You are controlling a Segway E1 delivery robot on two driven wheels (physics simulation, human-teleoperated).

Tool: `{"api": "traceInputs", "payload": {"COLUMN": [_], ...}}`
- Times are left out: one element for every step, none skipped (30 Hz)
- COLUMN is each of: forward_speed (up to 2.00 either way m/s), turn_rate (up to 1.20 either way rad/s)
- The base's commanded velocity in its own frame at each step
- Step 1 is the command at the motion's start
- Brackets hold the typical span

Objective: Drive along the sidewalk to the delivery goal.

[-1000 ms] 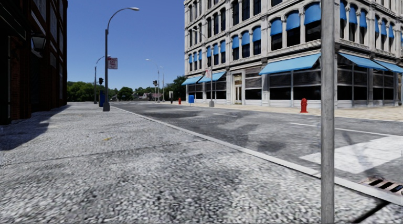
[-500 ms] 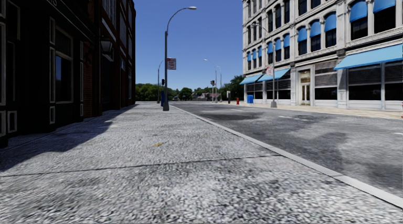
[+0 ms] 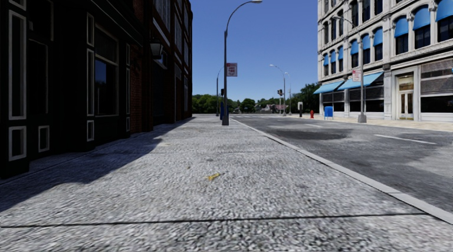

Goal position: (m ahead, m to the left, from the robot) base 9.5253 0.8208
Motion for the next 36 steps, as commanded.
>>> {"api": "traceInputs", "payload": {"forward_speed": [1.64,1.64,1.64,1.64,1.64,1.64,1.64,1.64,1.64,1.64,1.64,1.64,1.64,1.64,1.64,1.64,1.64,1.64,1.64,1.64,1.64,1.69,2.0,2.0,2.0,2.0,2.0,2.0,2.0,2.0,2.0,2.0,2.0,2.0,2.0,2.0], "turn_rate": [0.0,0.0,0.0,0.0,0.0,0.0,0.0,0.0,0.0,0.0,0.0,0.0,0.0,0.0,0.0,0.0,0.1,0.17,0.22,0.22,0.23,0.23,0.24,0.24,0.24,0.24,0.24,0.24,0.24,0.26,0.29,0.29,0.3,0.31,0.31,0.32]}}
